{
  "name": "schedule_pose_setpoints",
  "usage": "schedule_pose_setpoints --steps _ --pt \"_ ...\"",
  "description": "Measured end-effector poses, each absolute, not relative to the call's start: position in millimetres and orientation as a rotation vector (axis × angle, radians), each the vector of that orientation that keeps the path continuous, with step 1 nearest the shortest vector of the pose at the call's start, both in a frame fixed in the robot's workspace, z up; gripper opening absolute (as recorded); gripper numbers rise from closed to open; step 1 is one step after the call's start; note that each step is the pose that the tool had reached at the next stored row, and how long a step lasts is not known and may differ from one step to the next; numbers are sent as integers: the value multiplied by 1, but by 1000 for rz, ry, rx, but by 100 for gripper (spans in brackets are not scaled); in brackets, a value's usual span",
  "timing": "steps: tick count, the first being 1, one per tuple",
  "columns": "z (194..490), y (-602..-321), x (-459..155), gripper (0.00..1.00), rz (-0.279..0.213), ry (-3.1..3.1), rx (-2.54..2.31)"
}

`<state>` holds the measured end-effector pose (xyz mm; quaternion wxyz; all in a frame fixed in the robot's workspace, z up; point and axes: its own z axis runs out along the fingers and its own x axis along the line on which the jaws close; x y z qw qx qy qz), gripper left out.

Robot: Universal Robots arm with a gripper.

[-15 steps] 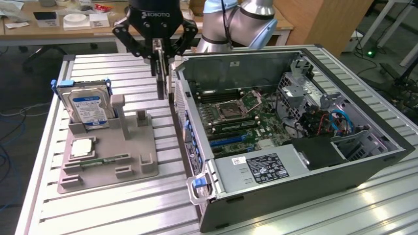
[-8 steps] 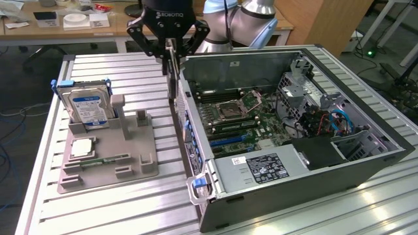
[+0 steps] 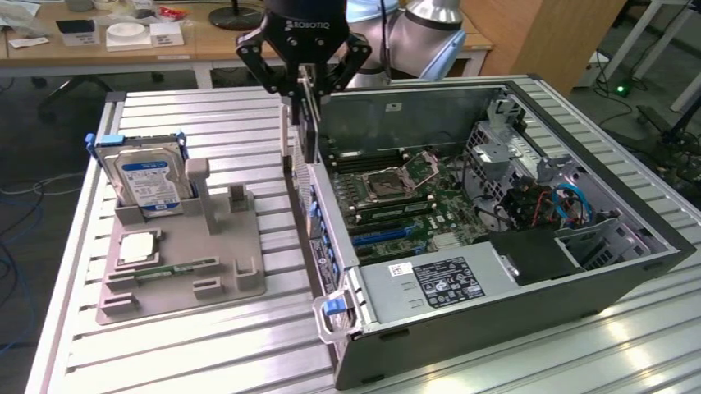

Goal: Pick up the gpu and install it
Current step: 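Pick up the gpu and move the gpu toward the slot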

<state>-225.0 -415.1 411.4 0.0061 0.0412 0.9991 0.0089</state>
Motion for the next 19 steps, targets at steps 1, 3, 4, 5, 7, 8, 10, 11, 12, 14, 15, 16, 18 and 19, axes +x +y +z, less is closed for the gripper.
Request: schedule_pose_setpoints --steps 1,3,4,5,7,8,10,11,12,14,15,16,18,19 --pt "411 -415 -223 28 28 3127 129" --pt "411 -415 -219 28 28 3127 129" --pt "411 -415 -217 28 28 3127 129" --pt "411 -415 -216 28 28 3127 129" --pt "411 -415 -211 28 28 3127 129" --pt "411 -415 -209 28 28 3127 129" --pt "411 -415 -205 28 28 3127 129" --pt "411 -415 -203 28 28 3127 129" --pt "411 -415 -200 28 28 3127 129" --pt "411 -415 -194 28 28 3127 129" --pt "411 -415 -191 28 28 3127 129" --pt "411 -415 -188 28 28 3127 129" --pt "410 -415 -182 28 28 3126 129" --pt "410 -415 -179 28 28 3126 129"
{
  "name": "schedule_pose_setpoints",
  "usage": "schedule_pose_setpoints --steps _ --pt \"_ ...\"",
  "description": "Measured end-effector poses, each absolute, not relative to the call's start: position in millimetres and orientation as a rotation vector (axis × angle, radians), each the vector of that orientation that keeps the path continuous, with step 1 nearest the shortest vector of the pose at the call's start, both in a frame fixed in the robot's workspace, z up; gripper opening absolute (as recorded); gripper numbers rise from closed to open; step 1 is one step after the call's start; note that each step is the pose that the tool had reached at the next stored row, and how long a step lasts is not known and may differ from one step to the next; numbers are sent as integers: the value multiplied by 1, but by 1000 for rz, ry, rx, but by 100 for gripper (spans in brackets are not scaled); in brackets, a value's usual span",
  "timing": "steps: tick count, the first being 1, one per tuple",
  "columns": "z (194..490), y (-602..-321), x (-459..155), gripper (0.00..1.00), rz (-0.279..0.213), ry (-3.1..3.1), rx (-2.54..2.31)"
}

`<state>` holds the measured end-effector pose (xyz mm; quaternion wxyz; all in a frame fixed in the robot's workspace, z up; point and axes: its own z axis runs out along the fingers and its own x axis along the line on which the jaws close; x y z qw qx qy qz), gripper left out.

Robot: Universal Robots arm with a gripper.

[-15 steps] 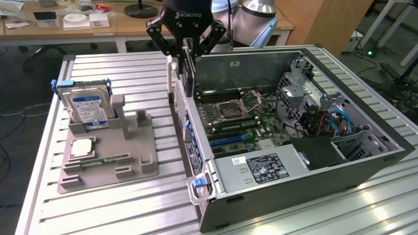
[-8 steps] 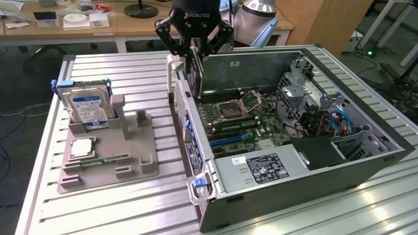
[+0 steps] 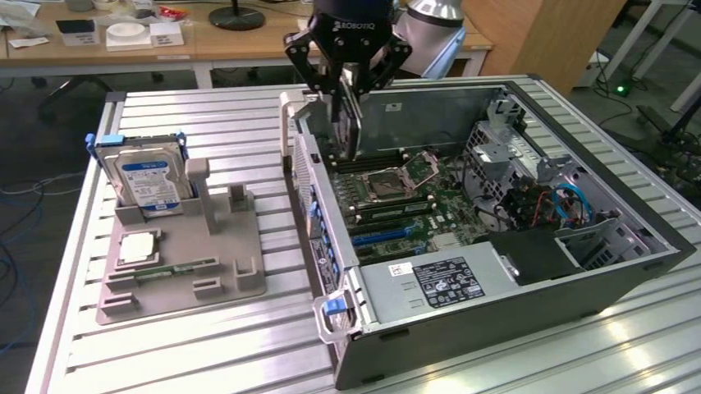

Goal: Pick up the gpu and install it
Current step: 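Pick up the gpu and move the gpu toward the slot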

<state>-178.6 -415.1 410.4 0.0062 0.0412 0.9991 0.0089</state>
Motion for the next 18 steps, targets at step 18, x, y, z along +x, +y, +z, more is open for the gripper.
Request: schedule_pose_setpoints --steps 18 --pt "410 -415 -128 28 28 3127 129"
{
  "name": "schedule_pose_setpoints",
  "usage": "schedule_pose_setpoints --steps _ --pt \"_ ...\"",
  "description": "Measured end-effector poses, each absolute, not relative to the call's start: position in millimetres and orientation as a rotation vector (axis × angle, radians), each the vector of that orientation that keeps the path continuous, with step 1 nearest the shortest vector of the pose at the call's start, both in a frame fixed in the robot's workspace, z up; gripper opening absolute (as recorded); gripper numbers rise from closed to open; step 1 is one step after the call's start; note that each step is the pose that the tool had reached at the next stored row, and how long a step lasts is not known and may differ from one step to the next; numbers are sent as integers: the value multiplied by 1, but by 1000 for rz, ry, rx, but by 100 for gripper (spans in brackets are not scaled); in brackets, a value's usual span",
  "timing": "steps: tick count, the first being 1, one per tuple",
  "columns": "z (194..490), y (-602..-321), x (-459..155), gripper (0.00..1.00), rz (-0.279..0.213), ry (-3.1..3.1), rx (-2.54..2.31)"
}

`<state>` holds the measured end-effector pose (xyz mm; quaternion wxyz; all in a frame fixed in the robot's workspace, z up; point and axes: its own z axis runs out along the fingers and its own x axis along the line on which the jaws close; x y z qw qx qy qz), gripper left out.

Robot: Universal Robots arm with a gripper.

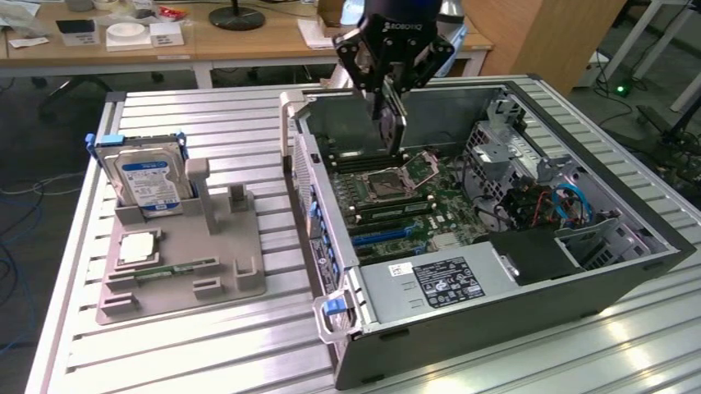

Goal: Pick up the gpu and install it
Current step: 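Pick up the gpu and move the gpu toward the slot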

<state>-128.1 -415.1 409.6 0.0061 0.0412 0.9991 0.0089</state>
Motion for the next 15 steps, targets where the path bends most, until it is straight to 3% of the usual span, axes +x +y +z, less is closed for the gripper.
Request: schedule_pose_setpoints --steps 15 --pt "409 -415 -92 28 28 3127 129"
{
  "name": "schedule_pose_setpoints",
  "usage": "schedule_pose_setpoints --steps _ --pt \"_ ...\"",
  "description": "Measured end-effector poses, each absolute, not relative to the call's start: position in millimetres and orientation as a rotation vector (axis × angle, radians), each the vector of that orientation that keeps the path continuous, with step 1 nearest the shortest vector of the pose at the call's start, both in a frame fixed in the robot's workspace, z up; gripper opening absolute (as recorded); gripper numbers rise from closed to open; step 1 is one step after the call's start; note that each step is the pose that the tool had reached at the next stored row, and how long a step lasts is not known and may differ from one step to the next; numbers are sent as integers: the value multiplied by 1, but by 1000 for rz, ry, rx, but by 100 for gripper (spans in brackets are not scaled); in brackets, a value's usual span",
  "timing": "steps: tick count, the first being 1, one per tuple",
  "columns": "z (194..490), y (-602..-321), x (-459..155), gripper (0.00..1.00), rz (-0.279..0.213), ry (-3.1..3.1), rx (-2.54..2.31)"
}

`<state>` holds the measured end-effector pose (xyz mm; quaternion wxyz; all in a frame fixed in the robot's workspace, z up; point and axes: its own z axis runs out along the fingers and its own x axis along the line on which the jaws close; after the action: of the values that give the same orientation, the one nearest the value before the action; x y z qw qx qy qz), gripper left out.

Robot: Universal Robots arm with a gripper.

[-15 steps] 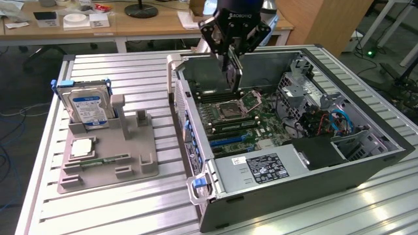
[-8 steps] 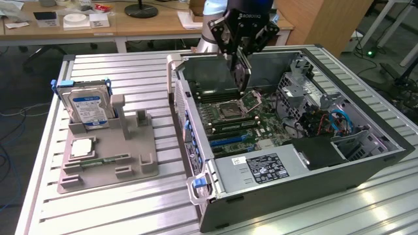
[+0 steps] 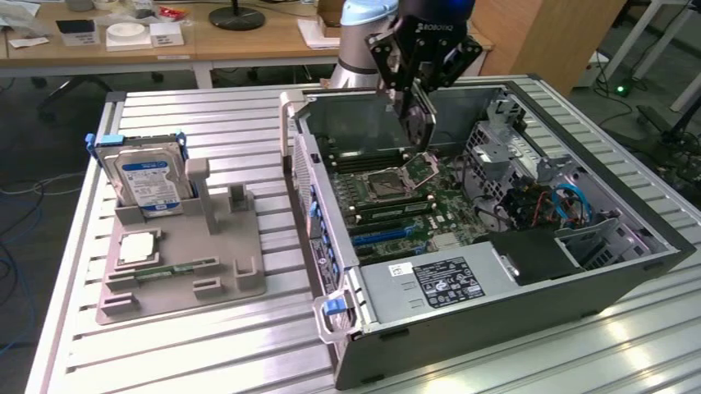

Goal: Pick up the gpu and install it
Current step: 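Pick up the gpu and move the gpu toward the slot, then insert the gpu into the slot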

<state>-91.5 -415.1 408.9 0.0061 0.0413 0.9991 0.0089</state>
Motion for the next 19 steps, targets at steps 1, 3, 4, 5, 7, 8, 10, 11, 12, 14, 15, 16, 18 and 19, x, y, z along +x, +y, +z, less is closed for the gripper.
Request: schedule_pose_setpoints --steps 1,3,4,5,7,8,10,11,12,14,15,16,18,19 --pt "409 -415 -89 28 28 3127 129" --pt "409 -415 -84 28 28 3127 129" --pt "409 -415 -81 28 28 3127 129" --pt "409 -415 -79 28 28 3127 129" --pt "409 -415 -77 28 28 3127 129" --pt "409 -415 -77 28 28 3127 129" --pt "409 -415 -77 28 28 3127 129" --pt "409 -415 -77 28 28 3127 129" --pt "409 -415 -77 28 28 3127 129" --pt "409 -415 -77 28 28 3127 129" --pt "409 -415 -77 28 28 3127 129" --pt "409 -415 -77 28 28 3126 129" --pt "409 -415 -77 28 28 3127 129" --pt "409 -415 -77 28 28 3127 129"
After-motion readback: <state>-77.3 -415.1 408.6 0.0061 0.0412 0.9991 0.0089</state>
